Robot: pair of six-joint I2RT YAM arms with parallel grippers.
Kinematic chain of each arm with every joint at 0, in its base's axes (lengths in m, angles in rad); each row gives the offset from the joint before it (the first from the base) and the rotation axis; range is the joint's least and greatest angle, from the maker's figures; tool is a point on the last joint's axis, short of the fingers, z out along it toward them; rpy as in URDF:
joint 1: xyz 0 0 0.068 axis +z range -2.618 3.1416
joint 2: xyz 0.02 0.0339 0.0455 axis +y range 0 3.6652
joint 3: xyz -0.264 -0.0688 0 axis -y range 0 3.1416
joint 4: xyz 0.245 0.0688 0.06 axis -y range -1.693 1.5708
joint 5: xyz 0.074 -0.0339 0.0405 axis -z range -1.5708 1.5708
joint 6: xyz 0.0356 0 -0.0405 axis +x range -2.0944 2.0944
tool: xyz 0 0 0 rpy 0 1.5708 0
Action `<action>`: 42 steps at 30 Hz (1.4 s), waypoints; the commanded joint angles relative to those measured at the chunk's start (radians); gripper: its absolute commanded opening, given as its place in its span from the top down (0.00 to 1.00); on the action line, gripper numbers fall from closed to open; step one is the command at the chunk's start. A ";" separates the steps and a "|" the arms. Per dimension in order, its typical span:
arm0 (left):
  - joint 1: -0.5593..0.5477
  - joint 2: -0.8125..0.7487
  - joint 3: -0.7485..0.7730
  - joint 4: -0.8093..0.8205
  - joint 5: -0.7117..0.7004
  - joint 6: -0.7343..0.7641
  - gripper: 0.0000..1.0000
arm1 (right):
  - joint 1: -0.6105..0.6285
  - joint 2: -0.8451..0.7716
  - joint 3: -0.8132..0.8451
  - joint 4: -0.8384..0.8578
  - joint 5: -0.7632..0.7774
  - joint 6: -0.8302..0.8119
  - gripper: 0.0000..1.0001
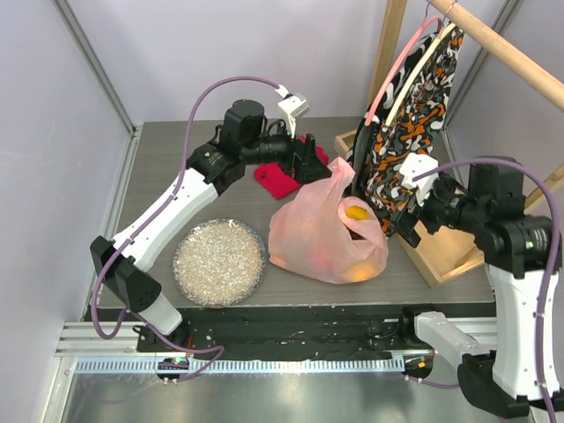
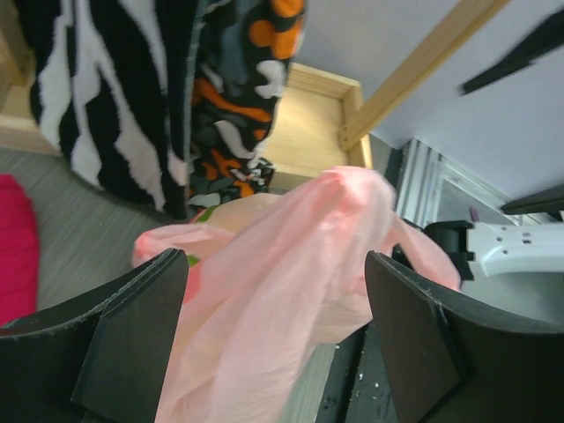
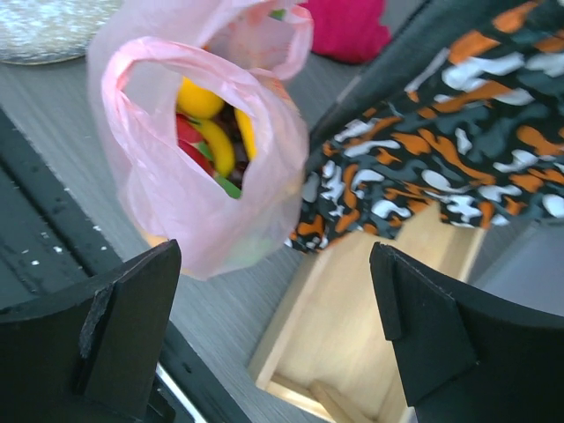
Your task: Take the fake fruits out of the plastic bag
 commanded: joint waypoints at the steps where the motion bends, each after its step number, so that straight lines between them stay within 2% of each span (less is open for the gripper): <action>1: -0.041 -0.004 0.053 0.065 0.106 -0.001 0.17 | 0.002 0.036 0.018 -0.070 -0.165 -0.045 0.03; 4: -0.062 0.005 0.050 0.049 0.129 0.013 0.24 | 0.005 0.032 -0.008 -0.075 -0.224 -0.079 0.03; 9: -0.075 0.016 0.024 0.026 0.079 0.041 0.30 | 0.046 0.048 -0.057 0.000 -0.233 -0.043 0.03; 11: -0.075 0.023 0.033 0.011 0.032 0.064 0.32 | 0.101 0.062 -0.060 0.023 -0.216 -0.013 0.03; 13: -0.075 0.035 0.059 -0.003 0.004 0.085 0.40 | 0.159 0.100 -0.043 0.054 -0.195 0.046 0.03; 14: -0.073 0.037 0.067 -0.016 -0.013 0.091 0.45 | 0.246 0.120 -0.018 0.065 -0.158 0.062 0.03; 16: -0.072 0.040 0.068 -0.024 -0.021 0.107 0.63 | 0.337 0.171 -0.002 0.079 -0.106 0.111 0.03; 17: -0.072 0.039 0.067 -0.032 -0.029 0.113 0.81 | 0.375 0.183 -0.008 0.114 -0.074 0.131 0.04; 18: -0.070 0.037 0.064 -0.036 -0.038 0.116 0.88 | 0.450 0.191 -0.020 0.137 0.014 0.148 0.05; 20: -0.069 0.028 0.050 -0.041 -0.048 0.120 1.00 | 0.504 0.194 -0.087 0.212 0.089 0.162 0.07; 22: -0.059 0.019 0.033 -0.044 -0.062 0.120 1.00 | 0.561 0.182 -0.140 0.270 0.182 0.171 0.08; 25: -0.026 -0.012 0.012 -0.066 -0.090 0.120 1.00 | 0.584 0.147 -0.238 0.433 0.314 0.221 0.16; 26: -0.009 -0.021 -0.011 -0.073 -0.091 0.117 1.00 | 0.586 0.138 -0.264 0.500 0.342 0.249 0.20; 29: 0.080 -0.061 -0.066 -0.076 -0.073 0.082 1.00 | 0.584 0.147 -0.267 0.586 0.440 0.286 0.22; 32: 0.196 -0.095 -0.102 -0.063 -0.041 0.041 1.00 | 0.586 0.174 -0.257 0.623 0.507 0.309 0.35; 33: 0.212 -0.105 -0.119 -0.060 -0.036 0.035 1.00 | 0.584 0.197 -0.254 0.628 0.512 0.316 0.51; 35: 0.252 -0.119 -0.131 -0.044 -0.035 0.025 1.00 | 0.584 0.229 -0.232 0.655 0.512 0.324 0.66; 36: 0.263 -0.124 -0.134 -0.040 -0.036 0.028 1.00 | 0.584 0.269 -0.218 0.675 0.511 0.335 0.81; 39: 0.336 -0.118 -0.116 -0.052 -0.075 0.030 1.00 | 0.584 0.375 -0.111 0.776 0.515 0.349 0.94; 40: 0.364 -0.097 -0.076 -0.066 -0.084 0.015 1.00 | 0.583 0.474 -0.071 0.810 0.514 0.361 0.99; 42: 0.466 -0.070 -0.033 -0.063 -0.099 -0.019 1.00 | 0.583 0.594 0.086 0.905 0.517 0.378 0.99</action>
